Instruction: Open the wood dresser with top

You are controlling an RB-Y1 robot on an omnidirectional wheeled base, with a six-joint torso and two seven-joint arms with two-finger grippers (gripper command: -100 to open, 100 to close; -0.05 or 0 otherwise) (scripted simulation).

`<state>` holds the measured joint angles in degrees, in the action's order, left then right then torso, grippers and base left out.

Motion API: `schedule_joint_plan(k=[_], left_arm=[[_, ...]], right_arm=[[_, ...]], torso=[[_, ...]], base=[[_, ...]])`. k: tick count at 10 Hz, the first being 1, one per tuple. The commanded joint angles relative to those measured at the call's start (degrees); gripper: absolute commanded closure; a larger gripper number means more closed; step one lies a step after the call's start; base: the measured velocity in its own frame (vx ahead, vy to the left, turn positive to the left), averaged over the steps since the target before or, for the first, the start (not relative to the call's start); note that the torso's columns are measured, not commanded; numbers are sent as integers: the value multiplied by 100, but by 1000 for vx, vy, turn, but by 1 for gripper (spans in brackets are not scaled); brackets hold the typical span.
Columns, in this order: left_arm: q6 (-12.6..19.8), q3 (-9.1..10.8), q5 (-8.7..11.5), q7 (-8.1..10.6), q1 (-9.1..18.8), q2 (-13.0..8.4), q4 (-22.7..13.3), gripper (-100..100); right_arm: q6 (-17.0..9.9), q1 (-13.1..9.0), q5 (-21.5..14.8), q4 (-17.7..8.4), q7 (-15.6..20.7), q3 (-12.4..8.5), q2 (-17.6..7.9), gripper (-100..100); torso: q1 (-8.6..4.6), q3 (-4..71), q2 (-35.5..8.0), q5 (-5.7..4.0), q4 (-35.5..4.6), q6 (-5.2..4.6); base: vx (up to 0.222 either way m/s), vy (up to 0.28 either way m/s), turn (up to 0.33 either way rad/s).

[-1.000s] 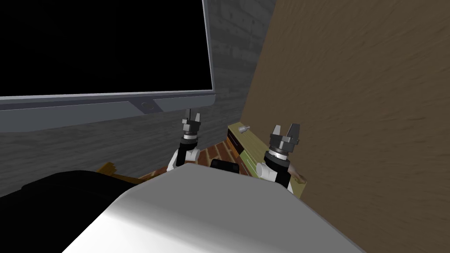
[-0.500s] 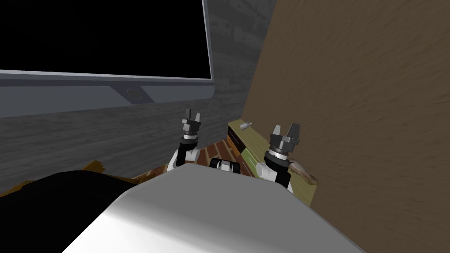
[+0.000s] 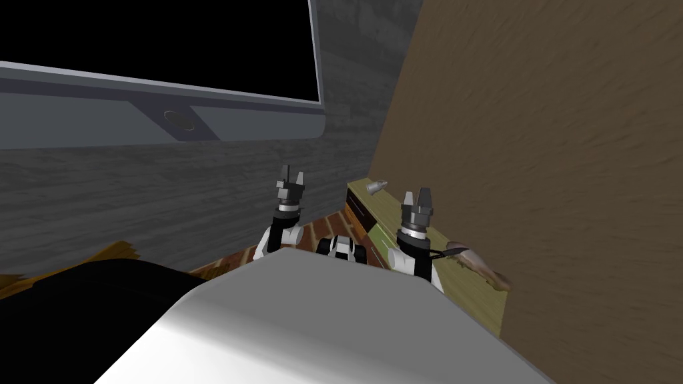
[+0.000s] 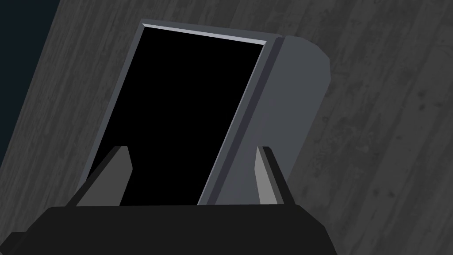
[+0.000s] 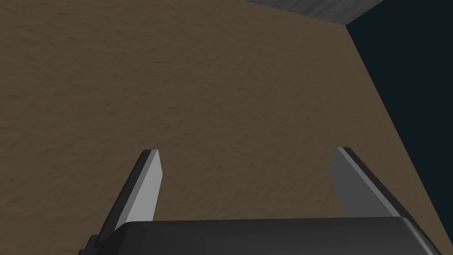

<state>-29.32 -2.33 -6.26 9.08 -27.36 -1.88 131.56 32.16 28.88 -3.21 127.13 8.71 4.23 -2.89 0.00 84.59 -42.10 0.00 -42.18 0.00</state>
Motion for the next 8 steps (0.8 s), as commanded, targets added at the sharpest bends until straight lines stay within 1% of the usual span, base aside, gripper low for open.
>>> schedule_joint_plan(k=[1, 2, 3, 4, 5, 6, 7, 8], left_arm=[[0, 0, 0, 0, 0, 0, 0, 0], [0, 0, 0, 0, 0, 0, 0, 0], [0, 0, 0, 0, 0, 0, 0, 0], [0, 0, 0, 0, 0, 0, 0, 0], [0, 0, 0, 0, 1, 0, 0, 0], [0, 0, 0, 0, 1, 0, 0, 0], [0, 0, 0, 0, 0, 0, 0, 0], [0, 0, 0, 0, 0, 0, 0, 0]], right_arm=[[-275, -134, -452, -335, 205, 166, -249, -100], [-393, -186, -632, -482, 295, 244, -350, -100], [-393, -186, -687, -482, 295, 244, -350, -100], [-522, -243, -919, -643, 394, 330, -455, -100], [-659, -307, -1067, -819, 501, 423, -563, -100], [-659, -307, -1171, -819, 501, 423, -563, -100], [-805, -375, -1362, -1008, 615, 524, -675, -100], [-805, -375, -1436, -1008, 615, 524, -675, -100]], torso=[[0, -1, -13, 0, -7, 1], [-2, -5, -22, -1, -11, 0], [0, -7, -24, -1, -12, 0], [0, -8, -28, 0, -14, -1], [-1, -6, -23, 0, -12, 0], [-3, -1, -15, -1, -10, 1], [2, -2, -20, 0, -11, -1], [4, -3, -18, 1, -11, 1]], base=[[61, -9, 48], [58, -6, 76], [41, -6, 23], [46, -8, 37], [58, -16, 94], [41, -10, 28], [44, -2, 44], [33, -4, 35]])
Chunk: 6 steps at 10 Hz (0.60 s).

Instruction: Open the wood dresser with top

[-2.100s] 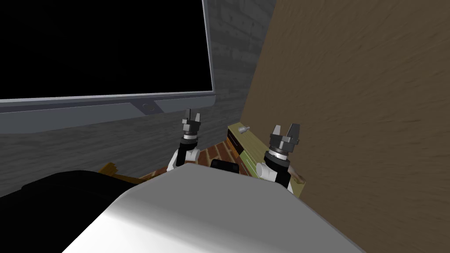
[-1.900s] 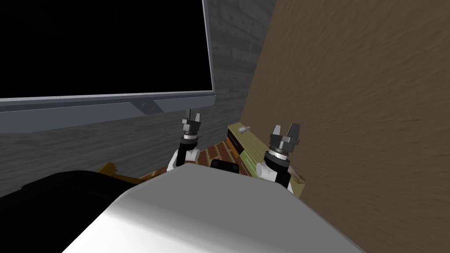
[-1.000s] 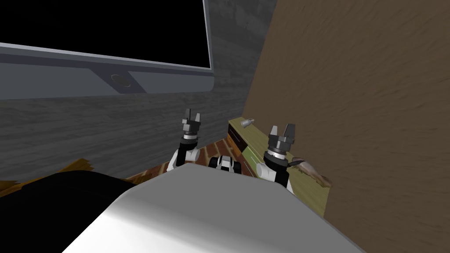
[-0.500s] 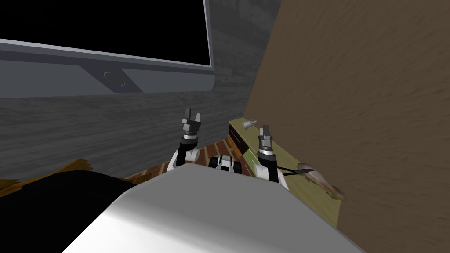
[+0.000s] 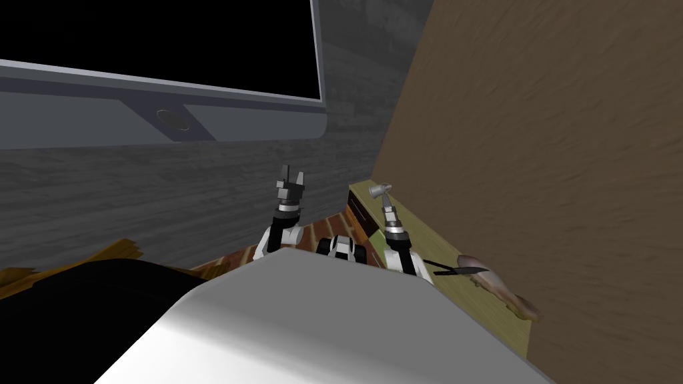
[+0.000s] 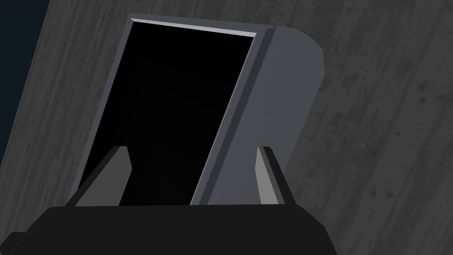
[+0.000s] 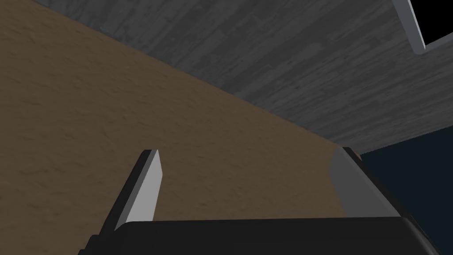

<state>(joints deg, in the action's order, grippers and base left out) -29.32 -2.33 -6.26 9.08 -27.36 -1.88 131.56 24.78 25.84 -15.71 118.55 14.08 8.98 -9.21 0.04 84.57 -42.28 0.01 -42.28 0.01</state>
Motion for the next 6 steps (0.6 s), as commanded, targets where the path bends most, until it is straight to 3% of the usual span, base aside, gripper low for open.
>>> schedule_joint_plan(k=[1, 2, 5, 6], left_arm=[[0, 0, 0, 0, 0, 0, 0, 0], [0, 0, 0, 0, 0, 0, 0, 0], [0, 0, 0, 0, 0, 0, 0, 0], [0, 0, 0, 0, 0, 0, 0, 0]], right_arm=[[-220, -146, -405, -351, 199, 156, -157, -100], [-220, -146, -466, -351, 199, 156, -157, -100], [-544, -308, -968, -787, 458, 389, -391, -100], [-544, -308, -1057, -787, 458, 389, -391, -100]], torso=[[-2, -1, -4, 0, -1, -1], [-3, -1, -2, -1, -1, 0], [-5, 1, 0, -1, 0, -1], [-4, 1, 0, -1, 0, 0]], base=[[34, -5, 67], [30, -4, 36], [36, -7, 60], [27, -9, 42]])
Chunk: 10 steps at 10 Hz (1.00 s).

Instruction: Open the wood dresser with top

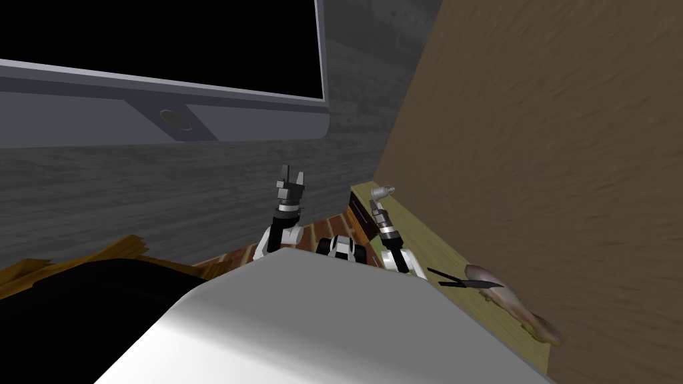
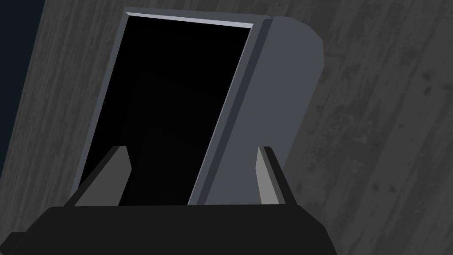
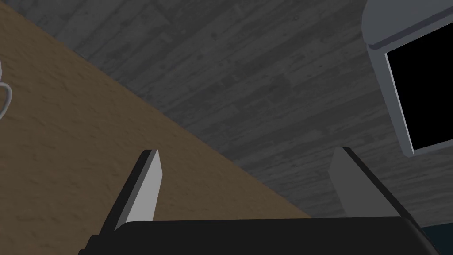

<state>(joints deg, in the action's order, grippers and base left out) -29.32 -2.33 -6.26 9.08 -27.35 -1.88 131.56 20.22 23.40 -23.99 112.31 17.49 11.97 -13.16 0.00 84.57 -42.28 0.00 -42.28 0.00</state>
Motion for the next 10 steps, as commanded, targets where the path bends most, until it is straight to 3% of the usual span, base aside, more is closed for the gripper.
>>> schedule_joint_plan(k=[1, 2, 3, 4, 5, 6, 7, 8, 9, 10], left_arm=[[0, 0, 0, 0, 0, 0, 0, 0], [0, 0, 0, 0, 0, 0, 0, 0], [0, 0, 0, 0, 0, 0, 0, 0], [0, 0, 0, 0, 0, 0, 0, 0], [0, 0, 0, 0, 0, 0, 0, 0], [0, 0, 0, 0, 0, 0, 0, 0], [0, 0, 0, 0, 0, 0, 0, 0], [0, 0, 0, 0, 0, 0, 0, 0], [0, 0, 0, 0, 0, 0, 0, 0], [0, 0, 0, 0, 0, 0, 0, 0]], right_arm=[[-258, -151, -411, -395, 253, 214, -113, -100], [-258, -151, -538, -395, 253, 214, -113, -100], [-430, -243, -735, -633, 393, 342, -231, -100], [-430, -243, -853, -633, 393, 342, -231, -100], [-604, -337, -1062, -860, 537, 475, -347, -100], [-604, -337, -1174, -877, 537, 475, -347, -100], [-780, -434, -1386, -1126, 683, 611, -462, -100], [-780, -434, -1498, -1126, 683, 611, -462, -100], [-956, -534, -1707, -1348, 830, 750, -574, -100], [-956, -534, -1823, -1377, 830, 750, -574, -100]], torso=[[1, -1, -3, 0, -1, -1], [2, 0, 0, 0, 0, 1], [1, 0, -2, 1, -1, -2], [0, 0, 0, 0, 0, 0], [0, -1, -3, 0, -1, -2], [0, -1, -1, -1, 0, 0], [1, -1, -3, 1, -1, -2], [0, -1, -1, 0, 0, 0], [2, -1, -2, 1, -1, -2], [0, 0, 1, 0, 0, 1]], base=[[33, -10, 68], [29, -7, 57], [33, -11, 92], [27, -12, 46], [28, -14, 93], [23, -10, 48], [23, -13, 95], [21, -9, 53], [23, -9, 103], [20, -11, 55]])
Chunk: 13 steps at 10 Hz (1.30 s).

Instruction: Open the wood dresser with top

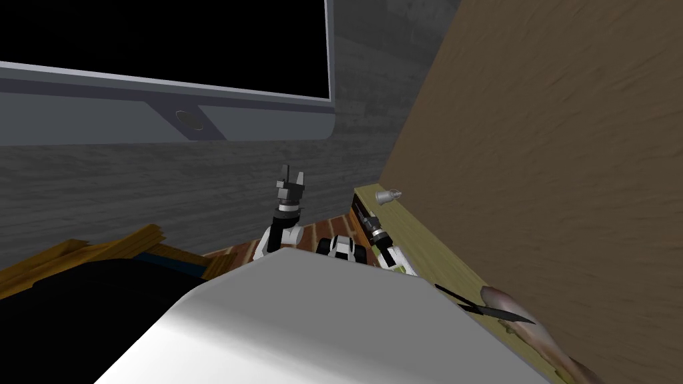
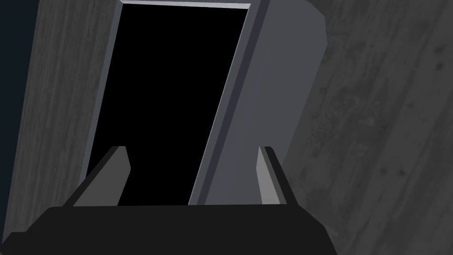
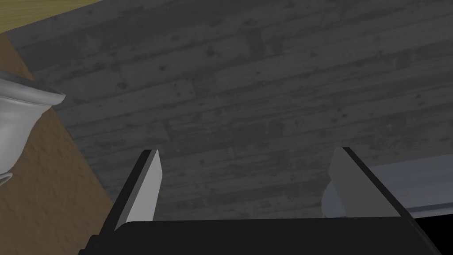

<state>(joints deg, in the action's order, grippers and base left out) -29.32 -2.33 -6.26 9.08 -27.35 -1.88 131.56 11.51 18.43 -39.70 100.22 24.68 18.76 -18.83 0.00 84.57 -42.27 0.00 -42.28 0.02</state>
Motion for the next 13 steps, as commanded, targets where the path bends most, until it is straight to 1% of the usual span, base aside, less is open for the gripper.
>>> schedule_joint_plan(k=[1, 2, 3, 4, 5, 6, 7, 8, 9, 10, 11, 12, 13], left_arm=[[0, 0, 0, 0, 0, 0, 0, 0], [0, 0, 0, 0, 0, 0, 0, 0], [0, 0, 0, 0, 0, 0, 0, 0], [0, 0, 0, 0, 0, 0, 0, 0], [0, 0, 0, 0, 0, 0, 0, 0], [0, 0, 0, 0, 0, 0, 0, 0], [0, 0, 0, 0, 0, 0, 0, 0], [0, 0, 0, 0, 0, 0, 0, 0], [0, 0, 0, 0, 0, 0, 0, 0], [0, 0, 0, 0, 0, 0, 0, 0], [0, 0, 0, 0, 0, 0, 0, 0], [0, 0, 0, 0, 0, 0, 0, 0], [0, 0, 0, 0, 0, 0, 0, 0]], right_arm=[[-259, -138, -441, -422, 259, 211, -116, -100], [-259, -138, -576, -422, 259, 211, -116, -100], [-431, -240, -768, -603, 406, 352, -222, -100], [-431, -240, -898, -676, 406, 352, -222, -100], [-600, -342, -1112, -907, 553, 494, -322, -100], [-600, -342, -1214, -927, 553, 494, -322, -100], [-765, -444, -1424, -1175, 697, 634, -419, -100], [-765, -444, -1524, -1175, 697, 634, -419, -100], [-925, -545, -1738, -1418, 838, 773, -513, -100], [-925, -545, -1826, -1418, 838, 773, -513, -100], [-1079, -645, -2021, -1641, 975, 910, -604, -100], [-1079, -645, -2118, -1656, 975, 910, -604, -100], [-1226, -742, -2316, -1886, 1108, 1043, -693, -100]], torso=[[1, 0, -2, 0, 0, -3], [0, -1, -2, 0, 0, -1], [1, -2, -3, 0, -1, -3], [1, -1, -2, 0, 0, 0], [0, -1, -3, 0, 0, -3], [-2, -1, -2, 0, 0, -1], [0, -1, -3, 0, -1, -3], [1, -1, -2, 0, 0, -1], [1, -1, -3, 1, -1, -3], [0, -1, -2, 0, -1, 0], [1, -1, -2, 0, 0, -3], [1, -1, -2, 0, 0, 0], [1, -1, -3, 0, -1, -3]], base=[[20, -11, 97], [18, -11, 55], [19, -11, 121], [13, -13, 55], [11, -14, 115], [11, -13, 54], [10, -13, 88], [8, -11, 69], [8, -12, 136], [5, -14, 49], [2, -11, 120], [0, -12, 53], [-3, -11, 90]])
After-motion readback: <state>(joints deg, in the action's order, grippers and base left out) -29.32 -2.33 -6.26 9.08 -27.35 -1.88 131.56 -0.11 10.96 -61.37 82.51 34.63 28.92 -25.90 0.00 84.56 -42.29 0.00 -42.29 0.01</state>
